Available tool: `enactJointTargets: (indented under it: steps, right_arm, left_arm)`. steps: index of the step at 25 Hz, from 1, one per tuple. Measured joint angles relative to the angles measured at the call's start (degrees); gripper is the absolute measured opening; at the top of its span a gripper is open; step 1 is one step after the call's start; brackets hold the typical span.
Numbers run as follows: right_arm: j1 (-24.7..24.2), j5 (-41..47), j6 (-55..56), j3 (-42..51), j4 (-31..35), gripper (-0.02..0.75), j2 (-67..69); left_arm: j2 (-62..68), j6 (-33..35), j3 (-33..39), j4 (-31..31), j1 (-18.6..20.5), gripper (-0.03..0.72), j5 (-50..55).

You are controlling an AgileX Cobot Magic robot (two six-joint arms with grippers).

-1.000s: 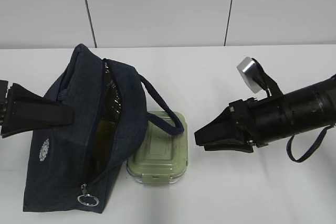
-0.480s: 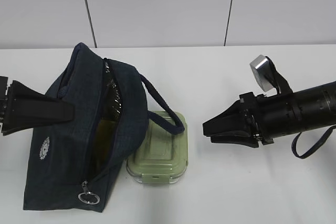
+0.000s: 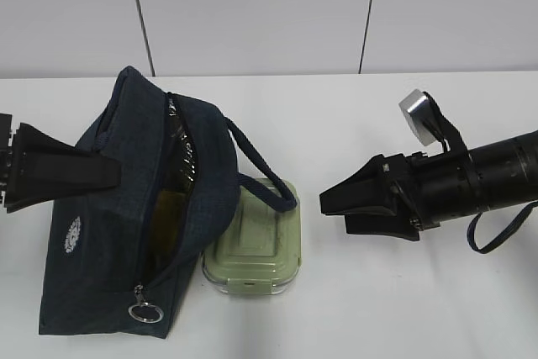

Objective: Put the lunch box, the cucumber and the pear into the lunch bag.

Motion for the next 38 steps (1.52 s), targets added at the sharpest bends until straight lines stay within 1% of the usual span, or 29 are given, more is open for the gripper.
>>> enactJointTargets:
  steps: [4, 9, 12, 18, 26, 38]
  right_arm:
    - [1.79, -0.87, 0.0, 0.0, 0.23, 0.606, 0.0]
    - [7.6, -9.16, -0.22, 0.0, 0.62, 0.603, 0.0]
    - [9.14, -10.63, -0.35, 0.0, 2.07, 0.596, 0.11]
    - [9.49, -8.17, -0.69, -2.95, 5.57, 0.595, 4.19]
    - [9.49, -7.96, -0.69, -4.21, 6.48, 0.595, 8.01]
    - [9.49, -5.05, 0.15, -10.26, 6.48, 0.594, 13.67]
  left_arm:
    - [0.0, 0.0, 0.0, -0.05, 0.0, -0.015, 0.0]
    - [0.0, 0.0, 0.0, -0.16, 0.0, -0.015, 0.0]
    - [0.0, 0.0, 0.0, -0.16, 0.0, -0.015, 0.0]
    - [0.0, 0.0, 0.0, -0.27, 0.0, -0.015, 0.0]
    - [0.0, 0.0, 0.0, -0.27, 0.0, -0.015, 0.0]
    - [0.0, 0.0, 0.0, -0.32, 0.0, -0.015, 0.05]
